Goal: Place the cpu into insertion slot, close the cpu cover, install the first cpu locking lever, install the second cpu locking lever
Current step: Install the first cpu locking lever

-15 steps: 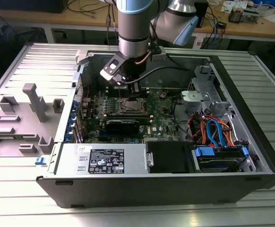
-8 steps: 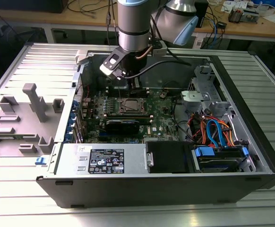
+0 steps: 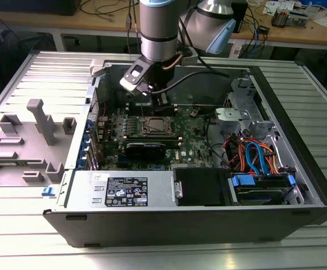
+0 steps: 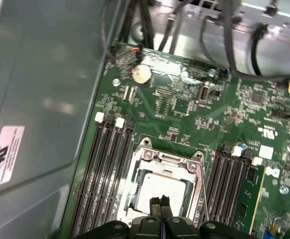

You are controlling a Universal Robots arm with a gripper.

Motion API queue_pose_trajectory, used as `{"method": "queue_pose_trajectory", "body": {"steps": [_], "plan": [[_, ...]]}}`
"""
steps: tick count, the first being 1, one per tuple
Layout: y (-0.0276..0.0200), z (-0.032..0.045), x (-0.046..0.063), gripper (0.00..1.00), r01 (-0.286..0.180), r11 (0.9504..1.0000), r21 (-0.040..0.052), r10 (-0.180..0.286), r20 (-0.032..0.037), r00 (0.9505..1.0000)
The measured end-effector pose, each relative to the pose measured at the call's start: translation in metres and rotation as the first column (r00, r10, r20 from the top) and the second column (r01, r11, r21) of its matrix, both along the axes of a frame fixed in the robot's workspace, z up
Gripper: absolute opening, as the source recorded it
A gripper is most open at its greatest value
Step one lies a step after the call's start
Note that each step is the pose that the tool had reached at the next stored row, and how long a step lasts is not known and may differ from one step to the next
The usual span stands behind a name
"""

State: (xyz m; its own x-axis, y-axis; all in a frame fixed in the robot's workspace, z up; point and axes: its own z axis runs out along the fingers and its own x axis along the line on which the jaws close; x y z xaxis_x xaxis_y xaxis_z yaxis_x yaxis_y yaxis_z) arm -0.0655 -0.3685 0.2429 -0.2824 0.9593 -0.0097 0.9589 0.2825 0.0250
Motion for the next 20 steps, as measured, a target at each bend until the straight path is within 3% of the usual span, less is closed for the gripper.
{"method": "queue_pose_trajectory", "body": {"steps": [4,9,12,17,20], "plan": [[-0.0001,0.0006,-0.001,0.11,-0.024,0.9997,0.0001,0.024,-0.0001,0.9997],[0.0000,0.0102,-0.003,0.11,-0.045,0.9990,0.0002,0.045,0.0007,0.9990],[0.0000,0.0111,-0.004,0.11,-0.067,0.9978,0.0005,0.067,0.0014,0.9978],[0.0000,0.0113,-0.004,0.11,-0.154,0.9880,0.0001,0.154,0.0011,0.9880],[0.0000,0.0113,-0.004,0.11,-0.223,0.9749,0.0001,0.223,0.0011,0.9749]]}}
